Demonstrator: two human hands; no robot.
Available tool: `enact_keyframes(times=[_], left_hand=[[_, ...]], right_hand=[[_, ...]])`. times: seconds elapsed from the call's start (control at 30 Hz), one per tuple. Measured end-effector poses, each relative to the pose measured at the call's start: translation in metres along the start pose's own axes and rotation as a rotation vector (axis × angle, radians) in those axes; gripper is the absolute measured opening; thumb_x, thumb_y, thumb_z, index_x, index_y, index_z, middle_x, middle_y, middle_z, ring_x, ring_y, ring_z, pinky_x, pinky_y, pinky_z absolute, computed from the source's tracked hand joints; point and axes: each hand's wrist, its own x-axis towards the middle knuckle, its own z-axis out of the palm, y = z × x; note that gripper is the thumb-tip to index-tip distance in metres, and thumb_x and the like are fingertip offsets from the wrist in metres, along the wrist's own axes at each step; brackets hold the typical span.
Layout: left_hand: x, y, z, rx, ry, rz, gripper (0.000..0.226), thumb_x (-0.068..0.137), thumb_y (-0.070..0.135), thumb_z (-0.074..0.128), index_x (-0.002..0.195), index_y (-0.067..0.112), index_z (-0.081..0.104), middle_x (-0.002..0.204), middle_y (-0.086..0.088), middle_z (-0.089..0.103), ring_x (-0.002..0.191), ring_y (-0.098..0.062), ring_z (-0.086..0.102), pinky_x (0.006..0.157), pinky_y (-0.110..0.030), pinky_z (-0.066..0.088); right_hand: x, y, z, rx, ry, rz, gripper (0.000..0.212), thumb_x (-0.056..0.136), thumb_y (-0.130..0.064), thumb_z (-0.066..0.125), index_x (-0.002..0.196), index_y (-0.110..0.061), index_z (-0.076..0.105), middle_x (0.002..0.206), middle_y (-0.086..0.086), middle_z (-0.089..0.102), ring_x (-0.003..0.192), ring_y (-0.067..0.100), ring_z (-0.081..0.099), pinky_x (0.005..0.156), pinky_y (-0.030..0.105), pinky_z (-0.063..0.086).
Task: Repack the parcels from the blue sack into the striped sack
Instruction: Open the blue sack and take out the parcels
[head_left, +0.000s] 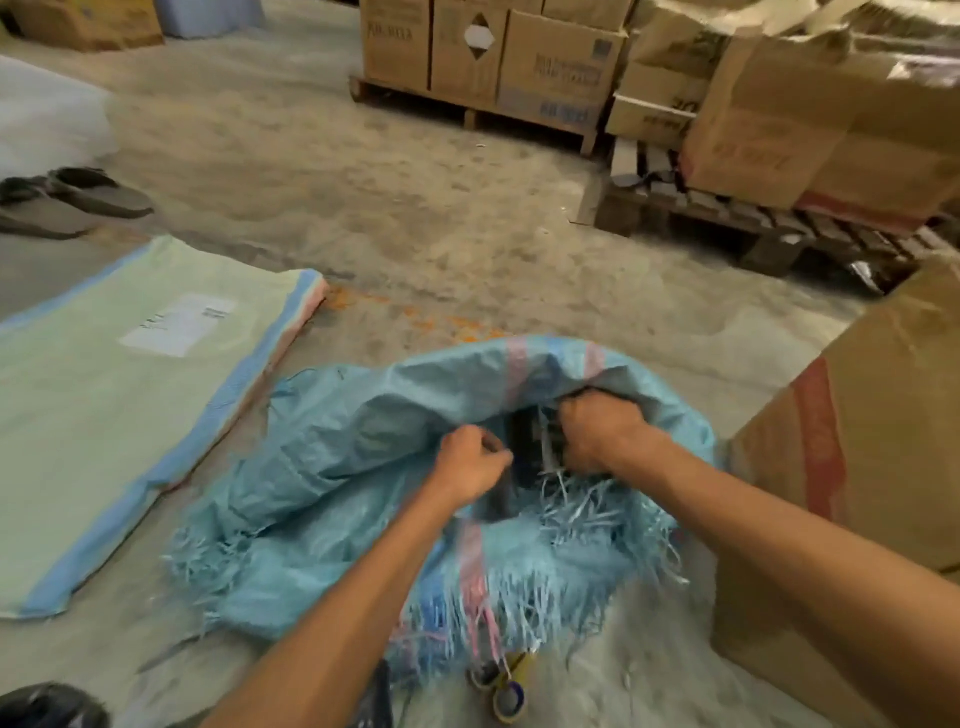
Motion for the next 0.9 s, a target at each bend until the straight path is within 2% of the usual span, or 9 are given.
enact_keyframes(times=[0.1,0.27,0.37,0.43,0.5,0.57,0.7,0.83,0.9], left_hand=[[0.035,0.014,0.023,0.014,-0.023,-0.043,0.032,0.091,0.027,0.062,0.105,-0.001,0.067,0.109,-0.022,0.069,0.104,-0.034,0.064,0.08,-0.034,0.049],[0.071,0.02,0.05,0.109,-0.134,-0.178,0.077,0.078,0.067,0.044,0.125,0.009,0.062,0.132,-0.017,0.061,0.116,-0.032,0.06,0.1,-0.039,0.049],[0.079,0.02,0.058,0.107,-0.143,-0.206,0.07,0.072,0.071,0.061,0.108,0.011,0.065,0.119,-0.012,0.066,0.106,-0.029,0.064,0.085,-0.03,0.051],[0.083,0.02,0.063,0.077,-0.146,-0.227,0.068,0.074,0.063,0.073,0.113,0.009,0.061,0.118,-0.013,0.064,0.105,-0.028,0.062,0.078,-0.028,0.048],[0.087,0.018,0.067,0.059,-0.11,-0.243,0.076,0.073,0.055,0.078,0.128,0.009,0.054,0.127,-0.012,0.06,0.107,-0.027,0.06,0.087,-0.03,0.05],[0.086,0.017,0.068,0.029,-0.104,-0.288,0.091,0.069,0.055,0.081,0.14,0.012,0.044,0.137,-0.011,0.053,0.114,-0.027,0.056,0.095,-0.029,0.05],[0.079,0.024,0.069,-0.099,-0.138,-0.351,0.099,0.067,0.043,0.084,0.146,0.006,0.036,0.14,-0.013,0.051,0.119,-0.031,0.057,0.098,-0.033,0.051],[0.07,0.033,0.065,-0.273,-0.154,-0.361,0.084,0.06,0.025,0.086,0.132,0.001,0.05,0.111,-0.015,0.066,0.089,-0.029,0.069,0.074,-0.042,0.061],[0.062,0.039,0.059,-0.281,-0.156,-0.362,0.062,0.074,0.013,0.081,0.124,0.002,0.046,0.095,-0.014,0.061,0.072,-0.024,0.064,0.052,-0.031,0.058]], right_hand=[[0.011,0.019,-0.001,-0.081,-0.015,0.083,0.047,0.098,-0.024,0.056,0.143,-0.016,0.05,0.145,0.007,0.053,0.133,0.028,0.05,0.107,0.04,0.043],[0.045,0.048,0.005,-0.137,-0.059,0.057,0.051,0.096,-0.029,0.057,0.144,-0.016,0.049,0.149,0.01,0.049,0.134,0.031,0.048,0.113,0.041,0.039],[0.064,0.06,0.01,-0.198,-0.078,-0.054,0.063,0.094,-0.035,0.055,0.151,-0.013,0.037,0.15,0.015,0.046,0.136,0.033,0.045,0.117,0.041,0.032],[0.066,0.067,0.011,-0.218,-0.081,-0.152,0.072,0.092,-0.029,0.058,0.155,-0.019,0.023,0.148,0.015,0.047,0.135,0.033,0.047,0.115,0.042,0.034],[0.062,0.067,0.013,-0.338,-0.01,-0.265,0.067,0.093,-0.025,0.059,0.153,-0.031,0.03,0.151,0.011,0.043,0.139,0.032,0.042,0.116,0.043,0.034],[0.059,0.061,0.02,-0.542,0.049,-0.336,0.047,0.101,-0.029,0.05,0.148,-0.028,0.044,0.159,0.011,0.03,0.147,0.032,0.027,0.12,0.045,0.025],[0.059,0.049,0.03,-0.675,0.022,-0.432,0.049,0.104,-0.029,0.043,0.152,-0.02,0.038,0.162,0.006,0.026,0.152,0.03,0.015,0.124,0.049,0.01],[0.058,0.056,0.026,-0.74,0.074,-0.477,0.046,0.1,-0.023,0.051,0.146,-0.023,0.047,0.155,0.005,0.041,0.149,0.03,0.027,0.122,0.051,0.02],[0.052,0.056,0.023,-0.772,0.039,-0.439,0.045,0.1,-0.024,0.051,0.145,-0.023,0.047,0.152,0.004,0.045,0.147,0.029,0.03,0.121,0.049,0.021]])
